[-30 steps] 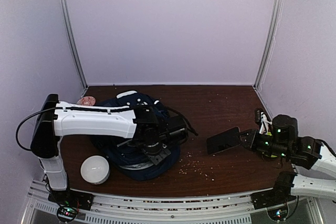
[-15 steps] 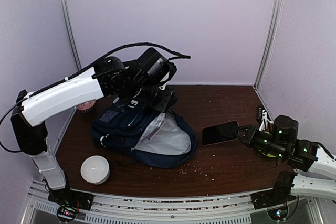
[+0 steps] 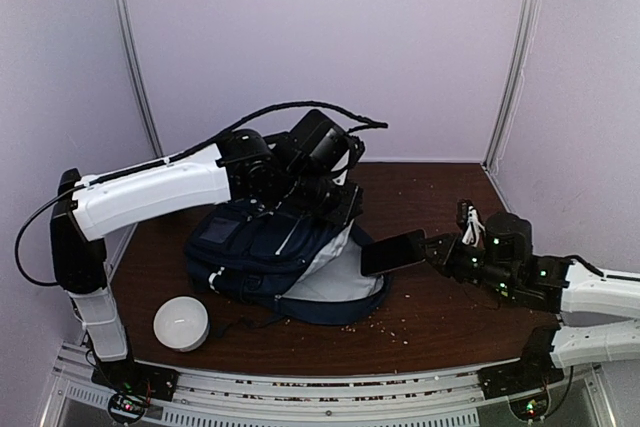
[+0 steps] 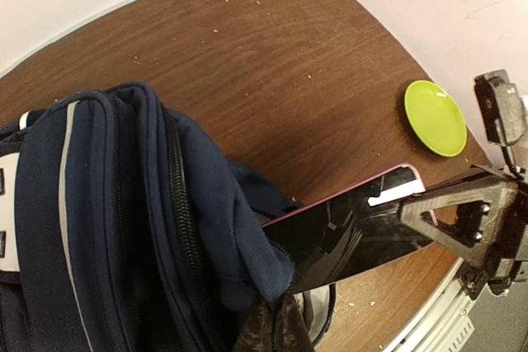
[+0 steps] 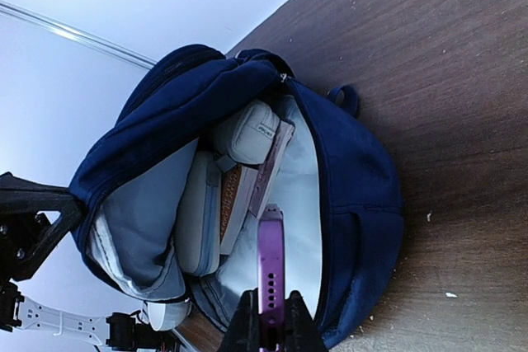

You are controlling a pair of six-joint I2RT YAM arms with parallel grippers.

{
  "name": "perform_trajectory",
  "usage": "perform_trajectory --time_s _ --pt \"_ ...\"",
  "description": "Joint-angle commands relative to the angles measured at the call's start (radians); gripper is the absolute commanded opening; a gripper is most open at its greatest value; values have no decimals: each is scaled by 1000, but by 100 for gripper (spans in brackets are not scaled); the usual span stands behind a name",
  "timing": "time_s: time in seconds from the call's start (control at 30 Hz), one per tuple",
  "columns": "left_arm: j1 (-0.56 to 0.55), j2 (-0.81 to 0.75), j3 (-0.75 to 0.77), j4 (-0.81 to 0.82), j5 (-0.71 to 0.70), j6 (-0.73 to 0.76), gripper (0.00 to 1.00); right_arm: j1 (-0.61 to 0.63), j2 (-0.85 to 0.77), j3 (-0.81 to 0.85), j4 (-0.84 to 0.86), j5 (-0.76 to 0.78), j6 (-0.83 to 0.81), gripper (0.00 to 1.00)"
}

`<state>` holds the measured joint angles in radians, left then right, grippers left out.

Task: Pack the student bag
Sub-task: Place the personal item in the student bag.

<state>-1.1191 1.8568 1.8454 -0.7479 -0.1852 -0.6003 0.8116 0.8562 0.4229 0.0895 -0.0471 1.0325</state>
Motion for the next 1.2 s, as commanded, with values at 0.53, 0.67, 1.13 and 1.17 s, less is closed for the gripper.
perform_trajectory --time_s 0.53,0.67,1.13,1.17 --pt "-13 -186 -178 284 102 7 0 26 898 437 299 -221 6 0" --pt "-13 -199 -198 281 89 21 0 26 963 481 172 -197 -6 0" --pt "-13 -177 -207 297 84 43 0 63 784 451 -165 -95 -147 61" --pt "-13 -176 -207 297 84 43 0 64 761 452 -184 -86 -154 62"
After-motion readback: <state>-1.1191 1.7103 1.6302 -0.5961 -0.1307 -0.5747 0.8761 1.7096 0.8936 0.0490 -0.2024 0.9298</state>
